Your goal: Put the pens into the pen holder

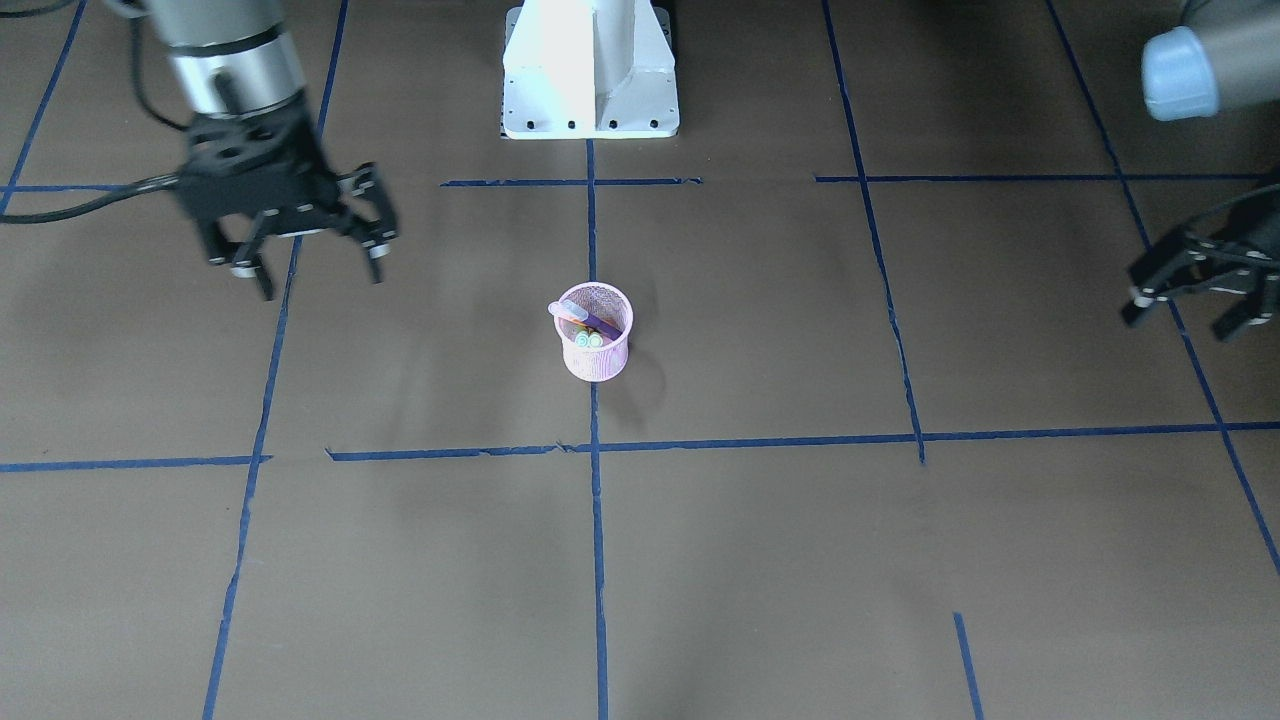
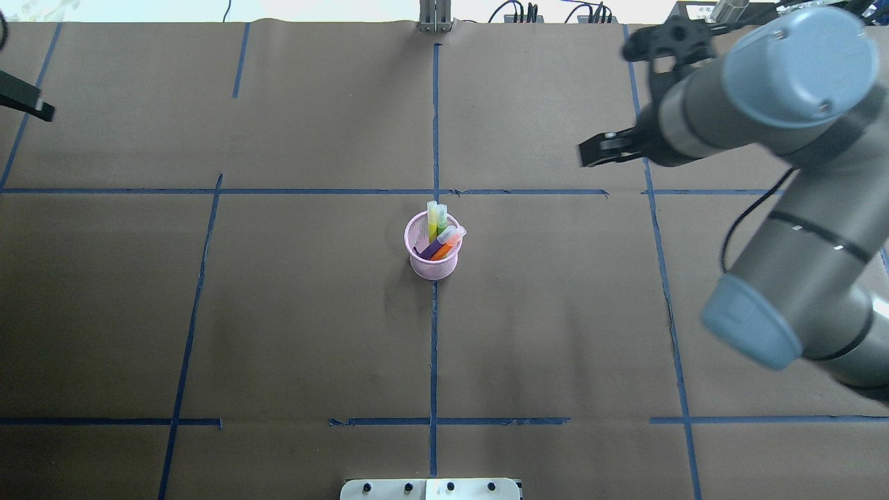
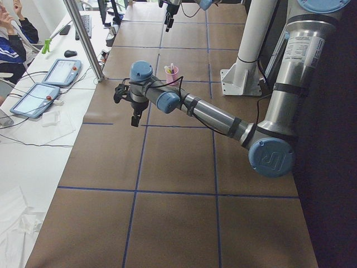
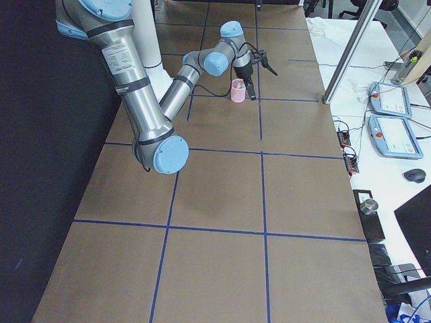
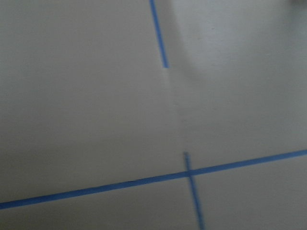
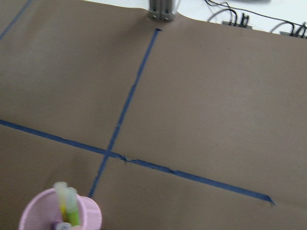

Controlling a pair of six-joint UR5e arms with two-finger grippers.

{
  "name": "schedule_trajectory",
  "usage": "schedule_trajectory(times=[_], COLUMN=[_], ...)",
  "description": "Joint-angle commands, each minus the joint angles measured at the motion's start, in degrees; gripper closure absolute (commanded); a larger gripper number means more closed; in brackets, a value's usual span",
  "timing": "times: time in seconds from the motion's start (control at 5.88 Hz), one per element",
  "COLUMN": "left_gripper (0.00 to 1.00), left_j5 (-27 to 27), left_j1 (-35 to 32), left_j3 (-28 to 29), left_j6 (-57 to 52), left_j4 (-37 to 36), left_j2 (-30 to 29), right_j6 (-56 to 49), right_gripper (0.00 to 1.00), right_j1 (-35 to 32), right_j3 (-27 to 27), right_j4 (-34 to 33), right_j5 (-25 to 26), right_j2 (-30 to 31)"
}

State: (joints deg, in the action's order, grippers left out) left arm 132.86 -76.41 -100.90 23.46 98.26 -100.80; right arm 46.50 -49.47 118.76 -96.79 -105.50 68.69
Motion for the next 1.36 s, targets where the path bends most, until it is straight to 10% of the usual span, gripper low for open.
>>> schedule_trajectory(times=[0.0,0.34,1.19], left_gripper=[0.0,0.0,0.0], left_j5=[0.56,3.08,6.45], left_j1=[-4.96,-9.79,-13.85], left_j3=[7.35,12.38,12.31], left_j6=[-8.93,-14.55,-22.12], left_j4=[-6.48,-6.42,-6.68], left_j2=[0.68,4.01,12.11], right_j6=[-20.6,-44.91,-49.84], right_gripper=[0.0,0.0,0.0], right_j1=[-16.09,-31.07,-38.05], right_j3=[-7.77,-23.15,-26.9], right_j4=[-0.59,-0.59,0.47], right_j5=[-13.14,-28.21,-29.14], right_j2=[8.18,8.82,18.75])
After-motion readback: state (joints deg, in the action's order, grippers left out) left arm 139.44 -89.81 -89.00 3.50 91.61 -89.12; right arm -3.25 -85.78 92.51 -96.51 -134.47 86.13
